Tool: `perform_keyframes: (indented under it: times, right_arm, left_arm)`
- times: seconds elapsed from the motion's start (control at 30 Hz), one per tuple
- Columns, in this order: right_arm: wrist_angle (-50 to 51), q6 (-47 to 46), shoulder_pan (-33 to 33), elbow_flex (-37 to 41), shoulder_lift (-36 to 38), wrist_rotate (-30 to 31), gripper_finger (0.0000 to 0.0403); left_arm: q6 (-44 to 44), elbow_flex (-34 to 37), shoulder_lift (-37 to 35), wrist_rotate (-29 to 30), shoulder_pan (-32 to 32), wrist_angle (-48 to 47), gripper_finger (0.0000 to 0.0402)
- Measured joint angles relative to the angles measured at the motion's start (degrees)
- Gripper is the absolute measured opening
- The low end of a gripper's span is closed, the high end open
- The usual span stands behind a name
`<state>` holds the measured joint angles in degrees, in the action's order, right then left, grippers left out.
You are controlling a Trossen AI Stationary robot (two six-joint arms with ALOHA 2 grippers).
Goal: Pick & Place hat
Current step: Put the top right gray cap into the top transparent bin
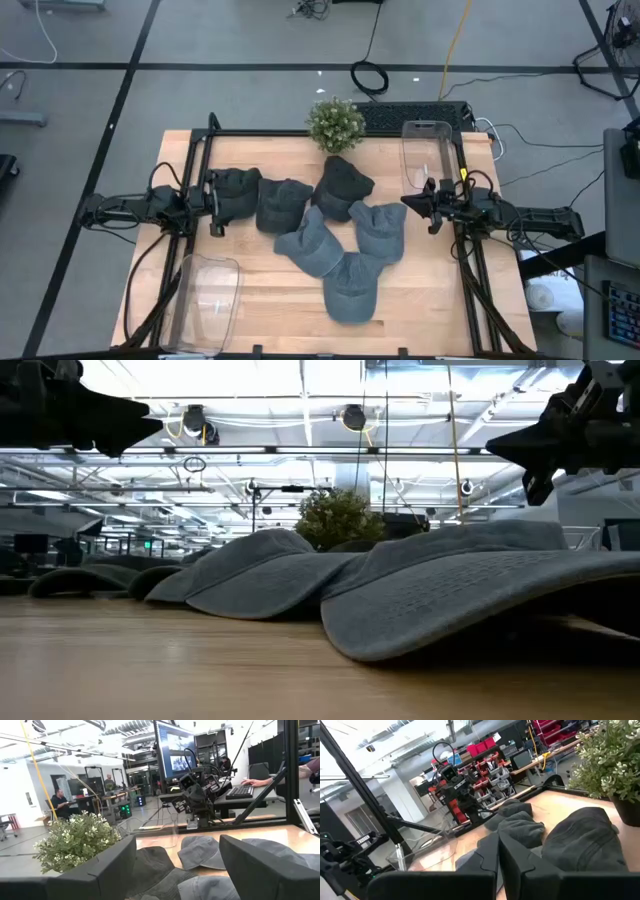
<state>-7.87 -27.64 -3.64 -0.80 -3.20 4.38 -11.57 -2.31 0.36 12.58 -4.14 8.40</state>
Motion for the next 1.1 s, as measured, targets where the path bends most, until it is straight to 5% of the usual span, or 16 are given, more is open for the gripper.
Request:
perform_keyframes:
  times: [0.27,0.53,0.7,1.1]
  right_arm:
    - [-5.0,7.2,0.0,0.0,-0.6,4.9,0.0004]
    - [-1.5,20.2,0.0,0.0,-1.0,-1.3,0.0004]
    - [-2.4,19.0,0.0,0.0,-2.8,10.0,0.0014]
    - [-7.3,17.4,5.0,-6.1,-18.9,6.1,0.0231]
  left_arm:
    - [0.0,0.0,0.0,0.0,0.0,0.0,0.0294]
    - [0.0,0.0,0.0,0.0,0.0,0.0,0.0294]
    - [0.0,0.0,0.0,0.0,0.0,0.0,0.0294]
    - [0.0,0.0,0.0,0.0,0.0,0.0,0.0294]
